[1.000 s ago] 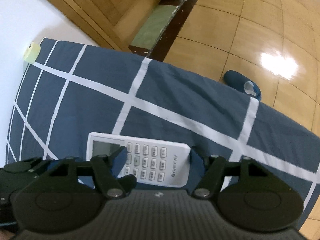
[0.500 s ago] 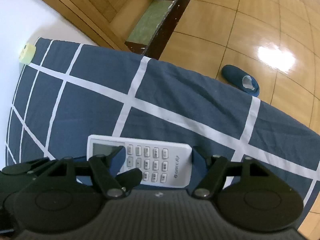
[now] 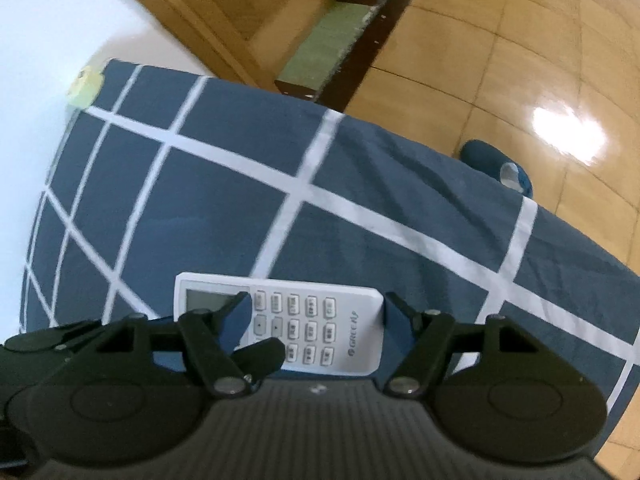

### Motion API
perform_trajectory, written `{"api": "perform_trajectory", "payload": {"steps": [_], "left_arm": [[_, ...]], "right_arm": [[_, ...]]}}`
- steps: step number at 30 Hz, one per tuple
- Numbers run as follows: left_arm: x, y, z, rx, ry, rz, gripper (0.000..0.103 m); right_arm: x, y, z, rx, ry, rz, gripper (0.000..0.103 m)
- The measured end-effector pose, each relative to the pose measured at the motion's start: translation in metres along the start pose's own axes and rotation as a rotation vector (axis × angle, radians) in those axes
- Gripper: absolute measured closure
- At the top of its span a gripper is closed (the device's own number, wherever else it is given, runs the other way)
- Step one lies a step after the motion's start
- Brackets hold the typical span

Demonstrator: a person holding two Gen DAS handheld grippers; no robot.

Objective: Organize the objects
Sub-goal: 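Lift the white remote with both grippers and carry it over the cardboard box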

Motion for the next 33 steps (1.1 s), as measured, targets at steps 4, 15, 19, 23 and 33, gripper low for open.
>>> {"api": "perform_trajectory", "payload": {"steps": [4, 15, 19, 23, 33], "left_arm": [[0.029, 0.010, 0.007, 0.038, -0.037, -0.029, 0.025], [0.115, 0.047, 0.048, 0.171, -0.151, -0.121, 0.025], [0.144, 0.061, 0.069, 0.234, -0.194, -0.149, 0.025], [0.170, 0.078, 0.094, 0.296, -0.233, -0.170, 0.025], [0.220, 0.127, 0.162, 0.474, -0.300, -0.239, 0.025]], "right_arm": [[0.016, 0.020, 0.003, 0.045, -0.015, -0.034, 0.033], [0.064, 0.089, 0.027, 0.214, -0.033, -0.148, 0.033], [0.081, 0.115, 0.043, 0.289, -0.033, -0.182, 0.033], [0.096, 0.143, 0.061, 0.367, -0.029, -0.214, 0.033], [0.113, 0.213, 0.120, 0.553, 0.014, -0.300, 0.033]]}}
Point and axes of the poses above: each gripper's, at about its wrist camera, not at the fingertips, and x roughly against the way its jaws point, y to its left, z to its underside, the point moved 1 cm from there along -x, roughly the way its jaws point, and after that the axes turned 9 degrees about -y, right-handed, at the moved point
